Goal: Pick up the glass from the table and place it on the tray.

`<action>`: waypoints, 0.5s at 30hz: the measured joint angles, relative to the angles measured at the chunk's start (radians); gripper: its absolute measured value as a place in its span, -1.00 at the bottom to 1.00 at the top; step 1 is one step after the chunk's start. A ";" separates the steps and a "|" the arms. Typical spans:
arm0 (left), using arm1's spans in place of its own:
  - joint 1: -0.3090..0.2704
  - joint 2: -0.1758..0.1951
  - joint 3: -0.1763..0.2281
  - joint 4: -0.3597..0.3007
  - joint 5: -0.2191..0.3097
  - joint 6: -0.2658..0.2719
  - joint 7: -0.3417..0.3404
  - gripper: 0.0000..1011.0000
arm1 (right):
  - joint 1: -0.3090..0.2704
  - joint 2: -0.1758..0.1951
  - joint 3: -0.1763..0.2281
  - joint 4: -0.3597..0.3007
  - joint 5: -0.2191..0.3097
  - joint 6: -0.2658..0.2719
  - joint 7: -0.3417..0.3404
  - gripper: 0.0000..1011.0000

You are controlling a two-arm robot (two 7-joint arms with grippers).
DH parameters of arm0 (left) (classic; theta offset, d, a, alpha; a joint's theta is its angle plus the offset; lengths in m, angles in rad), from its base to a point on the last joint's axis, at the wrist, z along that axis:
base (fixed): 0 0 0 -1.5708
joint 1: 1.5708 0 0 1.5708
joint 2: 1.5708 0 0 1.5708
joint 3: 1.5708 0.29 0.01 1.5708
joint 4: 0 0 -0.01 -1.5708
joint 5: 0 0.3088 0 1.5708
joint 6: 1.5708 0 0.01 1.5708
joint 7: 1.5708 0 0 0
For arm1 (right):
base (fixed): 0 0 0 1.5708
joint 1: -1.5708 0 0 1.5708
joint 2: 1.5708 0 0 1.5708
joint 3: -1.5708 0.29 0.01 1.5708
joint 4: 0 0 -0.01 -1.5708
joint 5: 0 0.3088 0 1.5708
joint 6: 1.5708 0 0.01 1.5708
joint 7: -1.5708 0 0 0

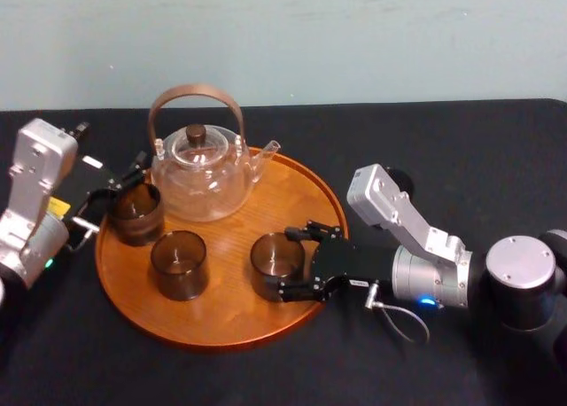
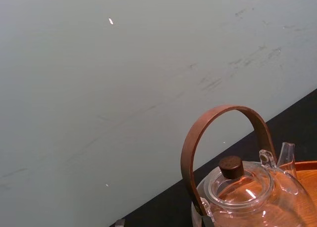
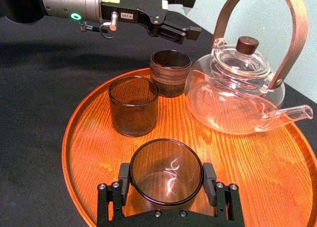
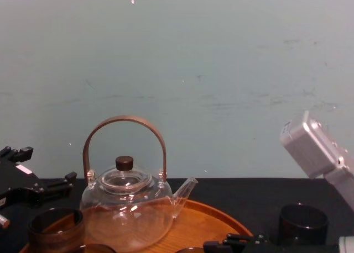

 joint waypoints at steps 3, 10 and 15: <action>0.000 0.000 0.000 0.000 0.000 0.000 0.000 0.98 | 0.000 0.000 0.000 0.000 0.001 0.000 0.001 0.78; 0.000 0.000 0.000 0.000 0.000 0.000 0.000 0.98 | 0.000 0.001 0.000 0.001 0.000 0.004 0.002 0.90; 0.000 0.000 0.000 0.000 0.000 0.000 0.000 0.98 | 0.001 0.002 0.000 0.001 0.000 0.004 0.003 0.98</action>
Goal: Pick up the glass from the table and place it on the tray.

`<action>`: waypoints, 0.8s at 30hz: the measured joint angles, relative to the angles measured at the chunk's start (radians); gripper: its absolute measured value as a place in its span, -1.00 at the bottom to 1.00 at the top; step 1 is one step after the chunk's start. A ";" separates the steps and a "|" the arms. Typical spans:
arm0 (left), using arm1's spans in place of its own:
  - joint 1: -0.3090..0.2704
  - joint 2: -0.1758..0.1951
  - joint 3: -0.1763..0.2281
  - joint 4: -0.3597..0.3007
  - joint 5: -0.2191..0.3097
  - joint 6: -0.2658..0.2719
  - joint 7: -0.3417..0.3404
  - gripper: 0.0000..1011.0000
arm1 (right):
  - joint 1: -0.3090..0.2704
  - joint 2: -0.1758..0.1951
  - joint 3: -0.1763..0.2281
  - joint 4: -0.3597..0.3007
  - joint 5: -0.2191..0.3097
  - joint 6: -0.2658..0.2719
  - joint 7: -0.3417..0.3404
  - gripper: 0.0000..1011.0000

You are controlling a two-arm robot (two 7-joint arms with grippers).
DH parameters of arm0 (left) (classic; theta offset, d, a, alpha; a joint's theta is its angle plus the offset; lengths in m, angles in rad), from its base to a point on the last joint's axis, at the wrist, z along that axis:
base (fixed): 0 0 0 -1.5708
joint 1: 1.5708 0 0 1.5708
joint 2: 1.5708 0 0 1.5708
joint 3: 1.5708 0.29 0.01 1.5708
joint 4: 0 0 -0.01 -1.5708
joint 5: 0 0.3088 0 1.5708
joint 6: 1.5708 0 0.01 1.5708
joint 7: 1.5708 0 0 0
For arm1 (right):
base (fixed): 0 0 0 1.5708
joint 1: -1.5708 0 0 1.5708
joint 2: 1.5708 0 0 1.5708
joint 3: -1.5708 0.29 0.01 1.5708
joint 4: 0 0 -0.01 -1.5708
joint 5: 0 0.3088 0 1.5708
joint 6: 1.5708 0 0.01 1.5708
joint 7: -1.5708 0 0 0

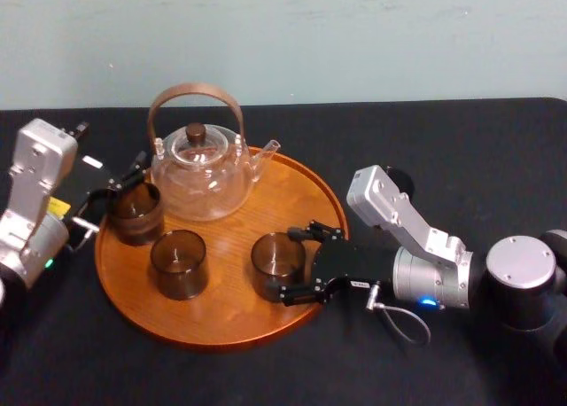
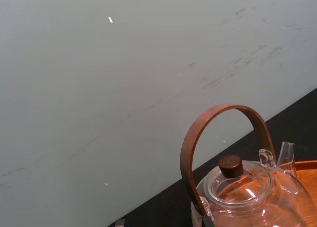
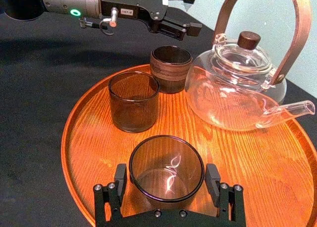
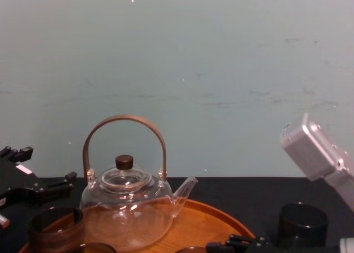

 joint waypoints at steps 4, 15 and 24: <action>0.000 0.000 0.000 0.000 0.000 0.000 0.000 0.98 | 0.000 0.000 0.000 0.000 0.001 0.000 0.001 0.98; 0.000 0.000 0.000 0.000 0.000 0.000 0.000 0.98 | -0.002 0.005 0.006 -0.006 0.009 -0.003 0.007 0.98; 0.000 0.000 0.000 0.000 0.000 0.000 0.000 0.98 | -0.052 0.064 0.046 -0.076 0.052 -0.006 0.022 0.98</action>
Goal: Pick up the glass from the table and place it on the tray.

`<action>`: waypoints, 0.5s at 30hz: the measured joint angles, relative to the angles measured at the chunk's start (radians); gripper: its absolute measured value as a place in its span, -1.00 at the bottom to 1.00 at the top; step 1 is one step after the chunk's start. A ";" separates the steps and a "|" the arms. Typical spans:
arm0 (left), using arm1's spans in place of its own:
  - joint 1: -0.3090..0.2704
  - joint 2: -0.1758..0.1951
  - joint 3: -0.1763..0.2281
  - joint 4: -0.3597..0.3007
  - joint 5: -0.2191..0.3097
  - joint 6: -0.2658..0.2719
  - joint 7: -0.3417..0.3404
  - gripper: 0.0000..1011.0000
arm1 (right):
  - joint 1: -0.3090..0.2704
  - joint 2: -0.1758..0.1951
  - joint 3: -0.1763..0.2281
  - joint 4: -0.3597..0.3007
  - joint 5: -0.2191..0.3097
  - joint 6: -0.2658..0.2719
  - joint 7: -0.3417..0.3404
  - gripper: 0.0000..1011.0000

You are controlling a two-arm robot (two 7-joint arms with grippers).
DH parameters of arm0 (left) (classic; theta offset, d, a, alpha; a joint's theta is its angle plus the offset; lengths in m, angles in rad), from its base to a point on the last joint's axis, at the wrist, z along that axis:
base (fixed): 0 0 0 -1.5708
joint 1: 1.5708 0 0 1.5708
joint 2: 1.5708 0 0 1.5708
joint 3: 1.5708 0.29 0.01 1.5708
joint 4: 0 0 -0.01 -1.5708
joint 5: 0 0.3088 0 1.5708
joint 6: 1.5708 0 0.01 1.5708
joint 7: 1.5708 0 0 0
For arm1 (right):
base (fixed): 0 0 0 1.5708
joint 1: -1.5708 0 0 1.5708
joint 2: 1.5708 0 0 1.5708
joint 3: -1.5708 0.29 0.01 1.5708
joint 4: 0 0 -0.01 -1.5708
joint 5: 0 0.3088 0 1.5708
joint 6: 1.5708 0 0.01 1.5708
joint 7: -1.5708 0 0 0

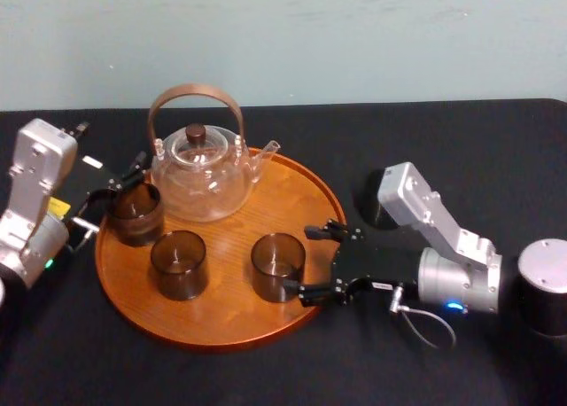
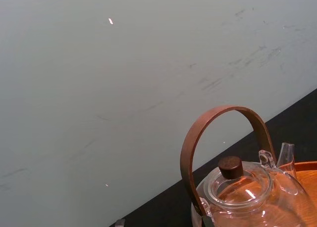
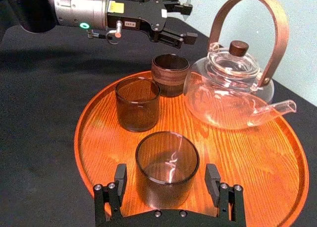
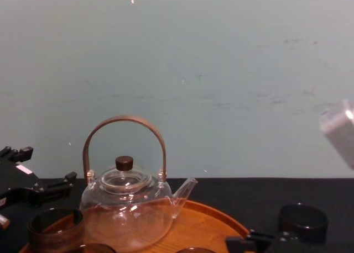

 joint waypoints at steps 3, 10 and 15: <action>0.000 0.000 0.000 0.000 0.000 0.000 0.000 0.98 | -0.021 0.024 0.013 -0.025 0.015 0.003 0.001 0.98; 0.000 0.000 0.000 0.000 0.000 0.000 0.000 0.98 | -0.081 0.087 0.053 -0.090 0.057 0.001 0.000 0.98; 0.000 0.000 0.000 0.000 0.000 0.000 0.000 0.98 | -0.125 0.135 0.089 -0.137 0.090 -0.008 -0.002 0.98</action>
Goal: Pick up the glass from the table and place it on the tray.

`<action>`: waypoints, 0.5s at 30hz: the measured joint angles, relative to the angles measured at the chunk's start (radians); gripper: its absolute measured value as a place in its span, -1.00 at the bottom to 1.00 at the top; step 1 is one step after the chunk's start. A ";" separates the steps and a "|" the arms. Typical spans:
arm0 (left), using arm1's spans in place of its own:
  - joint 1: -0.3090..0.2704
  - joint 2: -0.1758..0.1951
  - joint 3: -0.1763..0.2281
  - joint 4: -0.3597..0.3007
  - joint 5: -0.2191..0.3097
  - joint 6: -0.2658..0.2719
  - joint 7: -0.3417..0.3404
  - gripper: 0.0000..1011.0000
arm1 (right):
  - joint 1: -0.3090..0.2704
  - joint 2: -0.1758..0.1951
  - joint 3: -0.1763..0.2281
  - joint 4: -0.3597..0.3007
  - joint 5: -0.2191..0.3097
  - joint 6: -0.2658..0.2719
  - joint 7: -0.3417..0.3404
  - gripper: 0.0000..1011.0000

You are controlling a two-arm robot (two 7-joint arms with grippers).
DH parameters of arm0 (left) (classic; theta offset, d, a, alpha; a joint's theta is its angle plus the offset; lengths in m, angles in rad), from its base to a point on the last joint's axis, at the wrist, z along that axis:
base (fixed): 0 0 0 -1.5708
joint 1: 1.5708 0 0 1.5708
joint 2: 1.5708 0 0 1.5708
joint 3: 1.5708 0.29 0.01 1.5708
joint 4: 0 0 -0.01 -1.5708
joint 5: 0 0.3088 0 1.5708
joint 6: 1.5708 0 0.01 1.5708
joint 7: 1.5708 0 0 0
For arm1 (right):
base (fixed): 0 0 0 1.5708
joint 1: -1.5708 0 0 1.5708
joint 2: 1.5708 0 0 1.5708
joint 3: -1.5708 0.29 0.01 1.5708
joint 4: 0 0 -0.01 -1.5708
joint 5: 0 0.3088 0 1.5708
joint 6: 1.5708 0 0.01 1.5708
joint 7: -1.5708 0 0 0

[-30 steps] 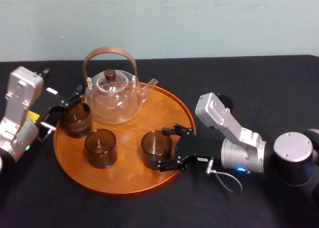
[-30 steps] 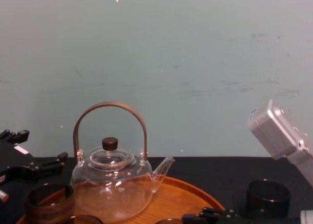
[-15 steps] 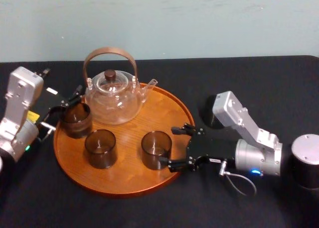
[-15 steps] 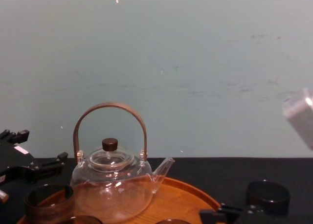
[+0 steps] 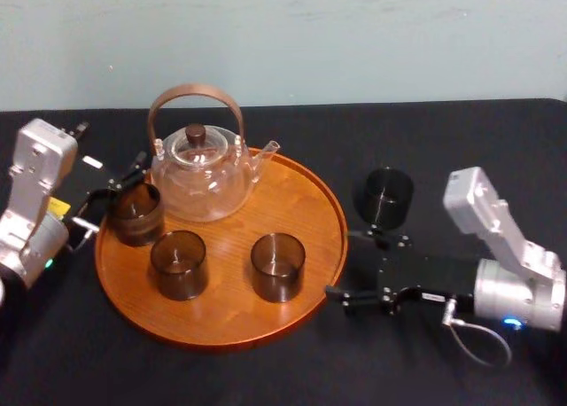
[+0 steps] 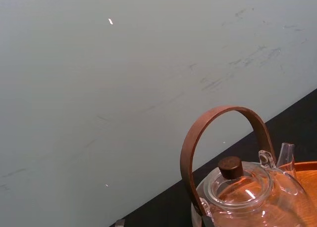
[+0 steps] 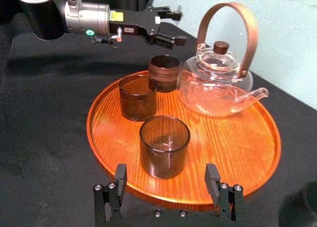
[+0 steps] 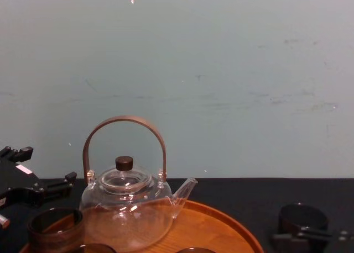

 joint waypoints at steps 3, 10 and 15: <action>0.000 0.000 0.000 0.000 0.000 0.000 0.000 0.98 | -0.029 0.031 0.026 -0.028 0.020 -0.007 -0.007 0.98; 0.000 0.000 0.000 0.000 0.000 0.000 0.000 0.98 | -0.086 0.074 0.093 -0.060 0.051 -0.012 -0.057 0.98; 0.000 0.000 0.000 0.000 0.000 0.000 0.000 0.98 | -0.117 0.083 0.150 -0.063 0.065 0.000 -0.116 0.98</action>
